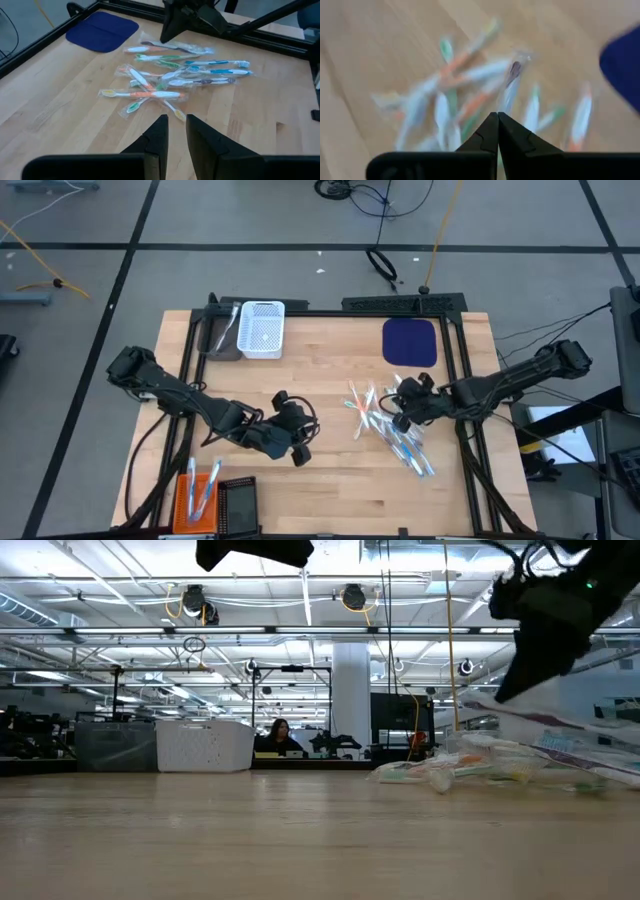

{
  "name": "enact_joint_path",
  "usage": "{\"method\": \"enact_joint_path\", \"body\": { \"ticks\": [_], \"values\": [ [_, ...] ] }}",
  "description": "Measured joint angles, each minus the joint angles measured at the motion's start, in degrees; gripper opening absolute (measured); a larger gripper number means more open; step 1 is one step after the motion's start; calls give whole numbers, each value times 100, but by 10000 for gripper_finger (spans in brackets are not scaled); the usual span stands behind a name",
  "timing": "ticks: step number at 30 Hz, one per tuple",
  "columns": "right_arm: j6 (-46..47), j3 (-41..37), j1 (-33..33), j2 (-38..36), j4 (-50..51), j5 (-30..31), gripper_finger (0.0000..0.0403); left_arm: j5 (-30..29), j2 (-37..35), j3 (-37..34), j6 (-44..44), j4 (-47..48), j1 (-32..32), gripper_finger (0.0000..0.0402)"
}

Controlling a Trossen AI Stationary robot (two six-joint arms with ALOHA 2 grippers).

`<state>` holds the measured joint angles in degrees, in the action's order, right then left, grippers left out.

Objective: Pick & Place Toothbrushes
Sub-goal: Put the violet toothbrush into the gray bin

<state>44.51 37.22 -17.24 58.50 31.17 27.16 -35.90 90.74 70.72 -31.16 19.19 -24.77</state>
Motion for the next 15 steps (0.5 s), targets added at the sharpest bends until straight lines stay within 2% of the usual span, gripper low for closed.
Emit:
{"method": "enact_joint_path", "body": {
  "ticks": [15],
  "values": [
    [-2976, 54, -387, 0, -4077, -179, 0, -4, 0, 0, 737, -1260, 1, 67]
  ]
}}
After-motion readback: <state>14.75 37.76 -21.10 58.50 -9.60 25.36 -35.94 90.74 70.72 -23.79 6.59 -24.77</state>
